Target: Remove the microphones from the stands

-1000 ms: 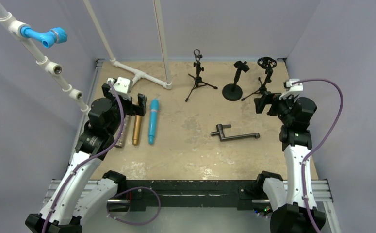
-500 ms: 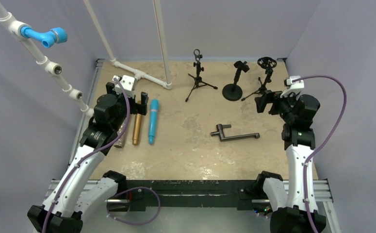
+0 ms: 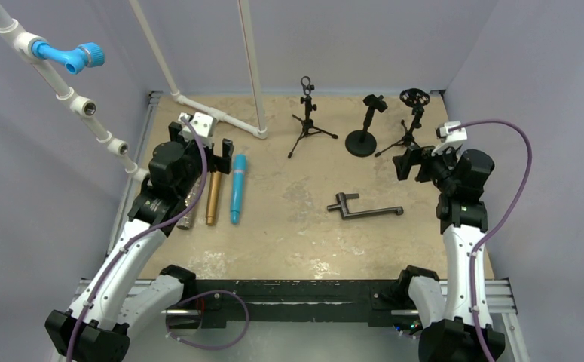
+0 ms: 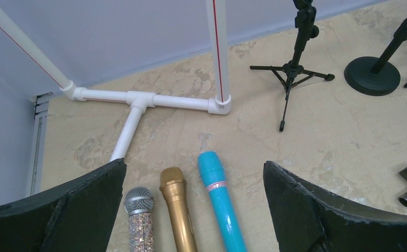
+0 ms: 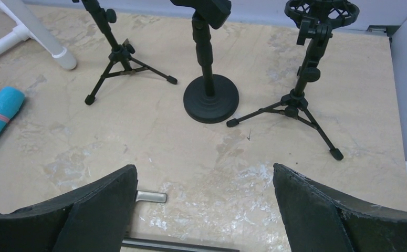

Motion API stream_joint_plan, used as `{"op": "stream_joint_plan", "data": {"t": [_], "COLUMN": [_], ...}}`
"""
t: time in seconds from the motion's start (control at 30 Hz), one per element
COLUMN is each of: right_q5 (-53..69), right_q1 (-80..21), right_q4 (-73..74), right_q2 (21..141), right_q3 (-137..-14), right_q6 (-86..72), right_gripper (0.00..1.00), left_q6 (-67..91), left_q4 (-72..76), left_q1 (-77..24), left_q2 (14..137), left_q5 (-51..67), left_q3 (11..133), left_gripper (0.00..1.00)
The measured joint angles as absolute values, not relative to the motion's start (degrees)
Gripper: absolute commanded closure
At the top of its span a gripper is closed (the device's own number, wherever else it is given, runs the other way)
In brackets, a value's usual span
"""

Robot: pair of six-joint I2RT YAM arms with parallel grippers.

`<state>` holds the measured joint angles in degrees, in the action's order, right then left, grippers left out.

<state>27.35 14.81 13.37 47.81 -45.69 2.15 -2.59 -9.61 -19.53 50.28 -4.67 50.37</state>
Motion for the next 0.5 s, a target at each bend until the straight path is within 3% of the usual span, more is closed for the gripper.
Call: {"op": "stream_joint_plan", "data": {"t": [0.5], "right_q5": [29.8], "right_q1": [15.8], "right_q4": [13.3], "right_q2": [46.3], "right_q3": [-45.6], "right_q6": [3.1], "right_gripper": [0.02], "left_q6": [-2.1], "left_q4": [-9.0], "left_q1": [-19.5], "left_q2": [49.5], "left_q5": [-4.5], "left_q3": [50.4], "left_gripper": [0.0]}}
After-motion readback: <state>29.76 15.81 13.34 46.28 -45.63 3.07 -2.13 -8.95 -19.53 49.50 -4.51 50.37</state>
